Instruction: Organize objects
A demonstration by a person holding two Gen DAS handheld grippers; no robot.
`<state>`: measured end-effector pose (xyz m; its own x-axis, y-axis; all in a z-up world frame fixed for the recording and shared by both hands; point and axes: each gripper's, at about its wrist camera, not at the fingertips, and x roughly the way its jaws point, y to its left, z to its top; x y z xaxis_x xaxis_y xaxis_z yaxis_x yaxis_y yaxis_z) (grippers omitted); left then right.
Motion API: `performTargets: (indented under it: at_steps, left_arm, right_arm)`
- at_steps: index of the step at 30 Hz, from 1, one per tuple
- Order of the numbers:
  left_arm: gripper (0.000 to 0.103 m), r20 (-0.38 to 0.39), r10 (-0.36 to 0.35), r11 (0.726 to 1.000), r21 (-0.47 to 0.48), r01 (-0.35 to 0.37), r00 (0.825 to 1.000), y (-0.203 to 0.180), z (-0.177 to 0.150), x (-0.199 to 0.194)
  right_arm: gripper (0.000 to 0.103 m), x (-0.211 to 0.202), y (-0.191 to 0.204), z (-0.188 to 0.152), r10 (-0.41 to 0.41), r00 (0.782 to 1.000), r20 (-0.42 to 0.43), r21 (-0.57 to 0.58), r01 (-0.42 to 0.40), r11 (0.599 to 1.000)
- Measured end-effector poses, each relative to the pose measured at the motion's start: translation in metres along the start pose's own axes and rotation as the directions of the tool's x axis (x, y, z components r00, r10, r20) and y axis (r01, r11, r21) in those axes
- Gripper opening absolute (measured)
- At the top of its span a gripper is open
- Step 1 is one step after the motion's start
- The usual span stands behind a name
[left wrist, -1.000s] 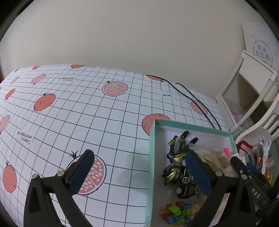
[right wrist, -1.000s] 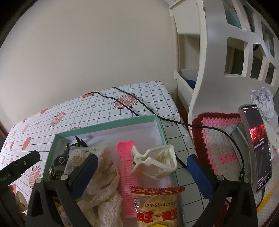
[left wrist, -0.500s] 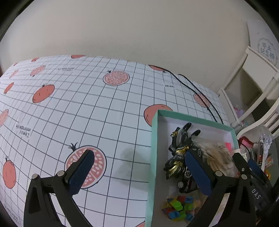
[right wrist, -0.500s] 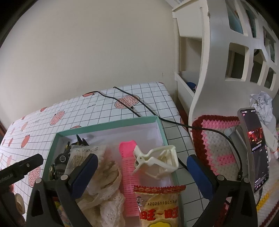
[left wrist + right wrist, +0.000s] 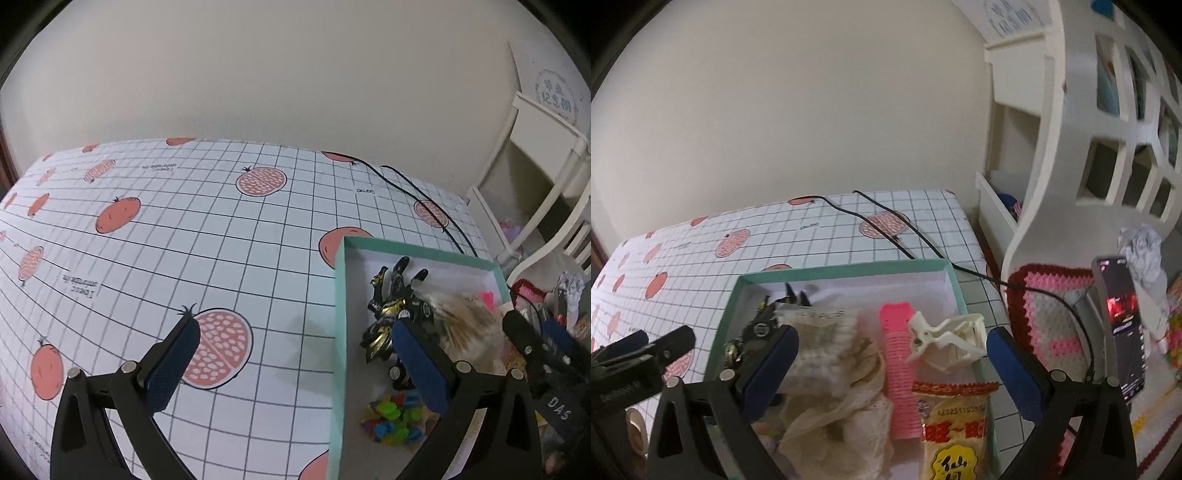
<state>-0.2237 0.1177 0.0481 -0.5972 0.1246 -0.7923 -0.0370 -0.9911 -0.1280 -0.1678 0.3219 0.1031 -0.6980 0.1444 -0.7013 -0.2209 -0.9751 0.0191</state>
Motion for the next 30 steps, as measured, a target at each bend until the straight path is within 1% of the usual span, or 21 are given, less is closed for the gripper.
performTargets:
  at_steps: [5, 11, 16, 21, 25, 30]
  left_arm:
    - [0.103, -0.006, -0.017, 1.000, -0.023, 0.017, 1.000, 0.006, -0.005, -0.010]
    - [0.103, 0.003, -0.013, 1.000, -0.004, 0.013, 1.000, 0.008, -0.008, -0.024]
    - [0.103, -0.009, -0.014, 1.000, -0.019, 0.014, 1.000, 0.015, -0.017, -0.036]
    - [0.103, -0.001, -0.006, 1.000, -0.006, 0.006, 1.000, 0.020, -0.026, -0.051]
    - [0.103, 0.013, -0.001, 1.000, 0.009, 0.001, 1.000, 0.025, -0.032, -0.066]
    - [0.103, 0.017, 0.005, 1.000, 0.013, -0.005, 1.000, 0.031, -0.039, -0.078]
  right_arm:
    - [0.103, -0.014, 0.009, 0.001, 0.010, 1.000, -0.003, -0.013, -0.010, 1.000]
    - [0.103, -0.032, 0.022, -0.005, 0.017, 1.000, -0.008, -0.038, -0.017, 0.999]
    - [0.103, -0.043, 0.028, -0.013, 0.001, 1.000, -0.021, -0.056, -0.003, 0.998]
    - [0.103, -0.058, 0.029, -0.020, 0.020, 1.000, -0.021, -0.010, -0.021, 1.000]
    - [0.103, -0.069, 0.035, -0.025, 0.014, 1.000, -0.015, -0.016, -0.015, 1.000]
    - [0.103, -0.086, 0.038, -0.031, 0.027, 1.000, -0.008, 0.007, -0.027, 1.000]
